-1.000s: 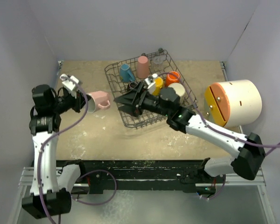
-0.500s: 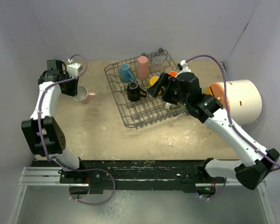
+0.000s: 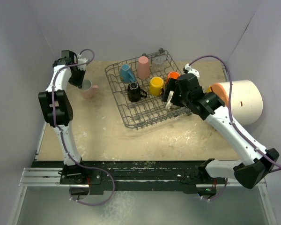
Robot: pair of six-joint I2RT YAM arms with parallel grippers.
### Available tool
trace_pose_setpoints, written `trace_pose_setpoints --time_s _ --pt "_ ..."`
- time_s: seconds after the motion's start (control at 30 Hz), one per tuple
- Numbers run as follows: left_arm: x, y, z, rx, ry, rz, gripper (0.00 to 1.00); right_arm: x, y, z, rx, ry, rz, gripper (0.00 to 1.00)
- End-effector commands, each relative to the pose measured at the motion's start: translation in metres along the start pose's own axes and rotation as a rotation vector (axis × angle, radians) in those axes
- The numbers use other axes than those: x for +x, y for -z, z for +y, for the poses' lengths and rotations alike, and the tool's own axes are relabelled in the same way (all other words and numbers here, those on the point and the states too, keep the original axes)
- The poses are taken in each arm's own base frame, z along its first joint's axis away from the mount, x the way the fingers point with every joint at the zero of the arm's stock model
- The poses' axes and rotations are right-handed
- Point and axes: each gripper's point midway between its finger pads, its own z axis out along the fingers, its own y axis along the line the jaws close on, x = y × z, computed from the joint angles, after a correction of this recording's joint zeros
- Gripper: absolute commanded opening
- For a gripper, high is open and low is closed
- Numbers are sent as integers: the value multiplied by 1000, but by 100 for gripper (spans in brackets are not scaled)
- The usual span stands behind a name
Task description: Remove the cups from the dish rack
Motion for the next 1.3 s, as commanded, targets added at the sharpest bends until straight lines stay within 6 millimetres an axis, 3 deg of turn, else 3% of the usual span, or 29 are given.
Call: trace_pose_setpoints --time_s 0.0,0.23,0.37,0.5,0.6,0.77,0.83,0.9,1.03,1.17,1.27 --pt "-50 8 16 -59 3 -107 0 -13 -4 -20 107 46 -37 90" --pt "-67 -17 30 -98 12 -119 0 -3 -39 -40 242 89 -1 86" --pt "-68 -23 31 -93 12 -115 20 2 -61 -49 322 76 7 82" --pt "-76 -10 32 -108 8 -158 34 5 -84 -53 390 44 0 78" --pt "-87 6 37 -141 4 -210 40 7 -99 -57 447 20 -12 74" --pt "-97 33 39 -162 0 -261 59 6 -121 -62 530 16 -35 68" --pt "-101 49 40 -175 -3 -282 70 12 -129 -64 549 10 -29 65" --pt "-106 69 42 -189 -11 -314 84 17 -136 -68 571 10 -26 63" --pt "-117 118 44 -237 -55 -404 99 25 -147 -75 606 23 -22 59" --pt "-114 165 35 -251 -91 -466 99 31 -153 -79 639 38 -37 55" --pt "-96 187 12 -183 -102 -478 99 37 -159 -79 657 46 -45 50"
